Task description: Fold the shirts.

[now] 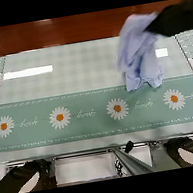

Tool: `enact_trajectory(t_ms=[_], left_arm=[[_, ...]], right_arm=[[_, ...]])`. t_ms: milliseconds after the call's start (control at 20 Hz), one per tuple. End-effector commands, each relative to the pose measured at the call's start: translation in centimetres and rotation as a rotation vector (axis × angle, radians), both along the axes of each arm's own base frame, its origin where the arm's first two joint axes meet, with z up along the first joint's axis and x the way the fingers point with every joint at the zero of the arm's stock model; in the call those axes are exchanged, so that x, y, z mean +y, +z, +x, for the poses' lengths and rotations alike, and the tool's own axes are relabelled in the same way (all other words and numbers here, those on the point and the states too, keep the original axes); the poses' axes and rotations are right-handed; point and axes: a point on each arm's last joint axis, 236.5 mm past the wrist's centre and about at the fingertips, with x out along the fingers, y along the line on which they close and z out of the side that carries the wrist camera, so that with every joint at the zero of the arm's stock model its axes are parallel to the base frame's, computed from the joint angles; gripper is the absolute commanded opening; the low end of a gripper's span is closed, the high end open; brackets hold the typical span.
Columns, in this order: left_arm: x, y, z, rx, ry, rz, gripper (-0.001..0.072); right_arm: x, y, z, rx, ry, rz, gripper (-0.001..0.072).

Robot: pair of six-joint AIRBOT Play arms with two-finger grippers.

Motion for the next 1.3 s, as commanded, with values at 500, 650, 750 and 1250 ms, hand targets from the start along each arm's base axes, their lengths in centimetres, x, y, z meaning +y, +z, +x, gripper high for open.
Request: enact_trajectory(t_ms=[500,650,750,1250], left_arm=[[0.9,-4.4,0.5,0.134,0.037,0.071,0.0708],[-1.3,-10.4,-0.1,0.325,-0.020,0.050,0.0709],[-4.7,-15.0,-0.7,0.414,-0.099,-0.055,0.0708],[-9.0,-39.5,-11.6,0.874,-0.017,-0.387,0.0709]], right_arm=[[19.3,-23.7,-5.3,0.270,0.461,-0.433,0.0504],[9.7,-20.5,-0.1,0.146,0.327,-0.715,0.0504],[2.1,-16.1,3.8,0.045,0.158,-0.877,0.0504],[-18.9,-12.6,7.8,0.271,-0.406,-0.343,0.0506]])
